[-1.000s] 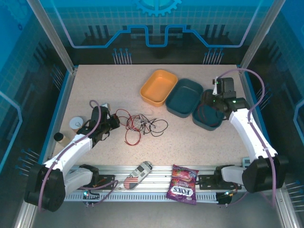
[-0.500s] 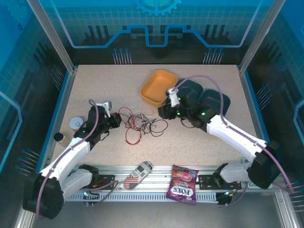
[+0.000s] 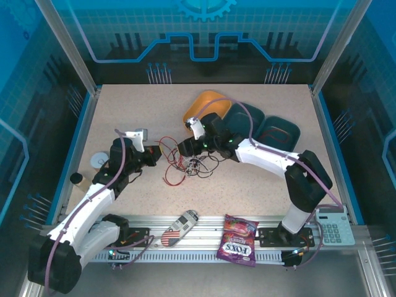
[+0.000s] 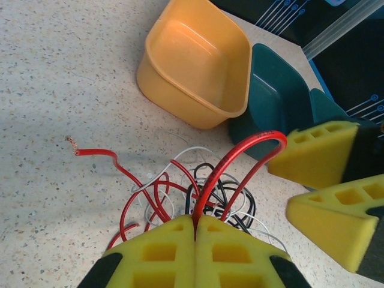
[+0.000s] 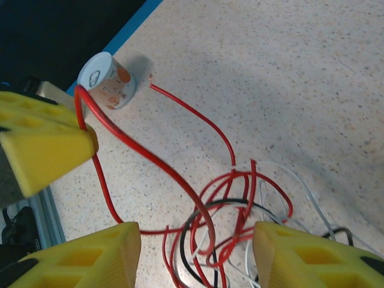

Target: Untangle the cables

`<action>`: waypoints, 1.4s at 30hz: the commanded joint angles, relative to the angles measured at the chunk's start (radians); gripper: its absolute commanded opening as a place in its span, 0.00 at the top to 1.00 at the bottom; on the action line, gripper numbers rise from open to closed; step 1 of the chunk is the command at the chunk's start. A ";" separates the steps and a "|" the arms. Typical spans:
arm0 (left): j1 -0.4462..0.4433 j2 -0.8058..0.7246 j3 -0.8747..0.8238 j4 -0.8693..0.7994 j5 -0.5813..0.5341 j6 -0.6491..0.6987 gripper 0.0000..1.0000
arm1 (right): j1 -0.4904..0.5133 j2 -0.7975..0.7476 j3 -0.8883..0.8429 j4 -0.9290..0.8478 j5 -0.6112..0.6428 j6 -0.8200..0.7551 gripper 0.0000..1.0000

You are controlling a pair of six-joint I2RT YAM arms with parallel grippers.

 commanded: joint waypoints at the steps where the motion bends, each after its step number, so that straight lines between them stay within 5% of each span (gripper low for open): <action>1: 0.004 -0.014 0.043 0.015 0.053 0.035 1.00 | 0.017 0.032 0.050 0.042 -0.043 0.002 0.47; 11: 0.003 -0.007 0.040 0.028 0.068 0.031 1.00 | 0.028 0.109 0.125 -0.007 -0.018 0.001 0.58; 18: 0.003 -0.011 0.032 0.025 0.050 0.018 1.00 | 0.028 0.109 0.167 -0.030 -0.017 0.013 0.92; 21: 0.003 -0.013 0.022 0.028 0.036 0.011 0.95 | 0.030 0.092 0.163 -0.017 -0.030 0.022 0.96; 23: 0.004 -0.013 0.015 0.030 0.023 0.003 0.88 | 0.034 0.077 0.154 -0.008 -0.029 0.025 0.96; 26: 0.004 -0.015 0.003 0.044 0.012 -0.010 0.59 | 0.037 0.049 0.149 -0.012 -0.009 0.029 0.96; 28: 0.004 -0.024 -0.007 0.056 -0.005 -0.024 0.15 | 0.039 0.029 0.145 -0.019 0.010 0.028 0.96; 29: 0.003 -0.030 -0.011 0.062 -0.014 -0.029 0.02 | 0.039 0.018 0.143 -0.021 0.018 0.027 0.96; 42: 0.005 -0.192 -0.160 0.150 -0.229 -0.175 0.01 | 0.067 -0.127 0.162 -0.120 0.172 -0.007 0.96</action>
